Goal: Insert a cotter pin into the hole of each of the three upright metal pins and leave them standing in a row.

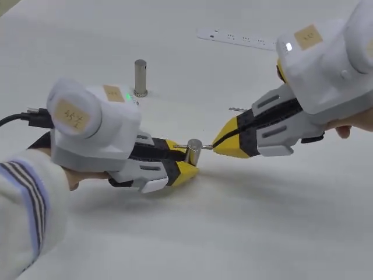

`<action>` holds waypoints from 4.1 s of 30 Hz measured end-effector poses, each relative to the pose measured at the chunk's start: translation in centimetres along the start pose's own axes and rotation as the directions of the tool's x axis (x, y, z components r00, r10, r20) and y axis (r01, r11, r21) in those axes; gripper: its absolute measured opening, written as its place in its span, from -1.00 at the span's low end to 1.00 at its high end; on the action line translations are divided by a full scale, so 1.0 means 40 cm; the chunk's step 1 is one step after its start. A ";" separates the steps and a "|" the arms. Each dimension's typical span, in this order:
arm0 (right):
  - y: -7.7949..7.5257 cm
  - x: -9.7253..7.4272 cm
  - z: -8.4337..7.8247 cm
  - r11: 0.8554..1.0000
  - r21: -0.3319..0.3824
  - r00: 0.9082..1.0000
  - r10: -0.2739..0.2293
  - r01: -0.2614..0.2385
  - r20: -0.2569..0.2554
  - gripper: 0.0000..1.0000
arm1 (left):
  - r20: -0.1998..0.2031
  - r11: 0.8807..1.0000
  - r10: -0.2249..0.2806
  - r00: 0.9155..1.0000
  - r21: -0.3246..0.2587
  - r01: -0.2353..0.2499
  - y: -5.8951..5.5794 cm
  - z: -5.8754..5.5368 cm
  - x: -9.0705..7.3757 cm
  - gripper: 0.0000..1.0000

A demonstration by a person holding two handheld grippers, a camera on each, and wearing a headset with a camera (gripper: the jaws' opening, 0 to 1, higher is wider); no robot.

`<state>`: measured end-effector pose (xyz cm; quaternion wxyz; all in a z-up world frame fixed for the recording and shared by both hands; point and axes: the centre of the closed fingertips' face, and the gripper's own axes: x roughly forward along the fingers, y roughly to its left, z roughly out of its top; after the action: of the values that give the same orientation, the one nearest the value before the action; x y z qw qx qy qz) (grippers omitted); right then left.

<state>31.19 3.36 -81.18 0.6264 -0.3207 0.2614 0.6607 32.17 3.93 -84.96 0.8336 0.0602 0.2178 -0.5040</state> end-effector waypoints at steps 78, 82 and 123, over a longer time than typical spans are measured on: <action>0.008 0.076 0.026 0.997 0.043 0.998 0.059 -0.059 -0.004 -0.61 | 0.068 0.933 0.257 0.964 -0.277 -0.229 -0.053 -0.066 -0.250 0.99; 0.010 0.081 0.024 0.997 0.044 0.998 0.059 -0.058 -0.010 -0.61 | 0.062 0.932 0.257 0.964 -0.280 -0.230 -0.054 -0.070 -0.253 0.99; -0.135 0.031 0.000 0.998 0.066 1.000 -0.023 0.023 0.003 -0.74 | 0.033 0.953 0.232 0.972 -0.209 -0.221 -0.061 -0.079 -0.243 0.99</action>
<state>36.54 4.60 -81.78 0.6446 -0.3016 0.2783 0.6451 25.22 11.67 -83.39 0.8935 -0.0151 0.2362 -0.3816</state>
